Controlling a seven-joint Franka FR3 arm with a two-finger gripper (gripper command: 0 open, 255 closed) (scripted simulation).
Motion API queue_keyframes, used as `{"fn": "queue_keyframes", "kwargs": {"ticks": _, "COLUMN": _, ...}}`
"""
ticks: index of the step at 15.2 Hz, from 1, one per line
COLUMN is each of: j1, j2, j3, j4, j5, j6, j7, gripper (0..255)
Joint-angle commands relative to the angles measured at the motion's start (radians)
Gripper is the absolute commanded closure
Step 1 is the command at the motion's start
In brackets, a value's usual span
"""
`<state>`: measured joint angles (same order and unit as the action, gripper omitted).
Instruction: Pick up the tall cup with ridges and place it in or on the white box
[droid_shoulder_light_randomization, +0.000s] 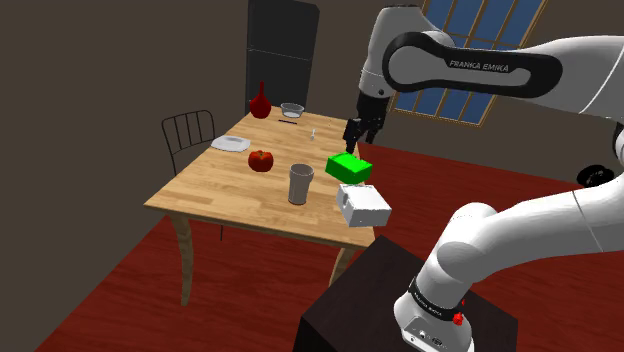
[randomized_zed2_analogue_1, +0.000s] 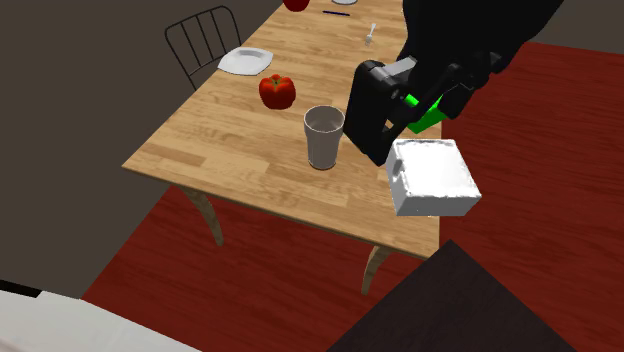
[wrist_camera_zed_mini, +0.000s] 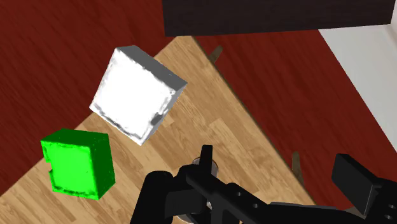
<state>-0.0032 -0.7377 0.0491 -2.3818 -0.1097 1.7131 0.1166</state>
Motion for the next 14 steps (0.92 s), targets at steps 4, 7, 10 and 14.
{"fn": "queue_keyframes", "kwargs": {"ticks": 4, "j1": -0.014, "j2": 0.066, "j3": -0.042, "j4": -0.020, "j5": -0.011, "j6": 0.101, "j7": -0.032, "gripper": 0}}
{"fn": "queue_keyframes", "kwargs": {"ticks": 7, "j1": -0.027, "j2": 0.144, "j3": -0.084, "j4": -0.027, "j5": -0.017, "j6": 0.199, "j7": -0.065, "gripper": 0}}
{"fn": "queue_keyframes", "kwargs": {"ticks": 10, "j1": -0.036, "j2": 0.232, "j3": -0.124, "j4": -0.021, "j5": -0.016, "j6": 0.294, "j7": -0.100, "gripper": 0}}
{"fn": "queue_keyframes", "kwargs": {"ticks": 14, "j1": -0.044, "j2": 0.364, "j3": -0.176, "j4": 0.008, "j5": 0.000, "j6": 0.411, "j7": -0.154, "gripper": 0}}
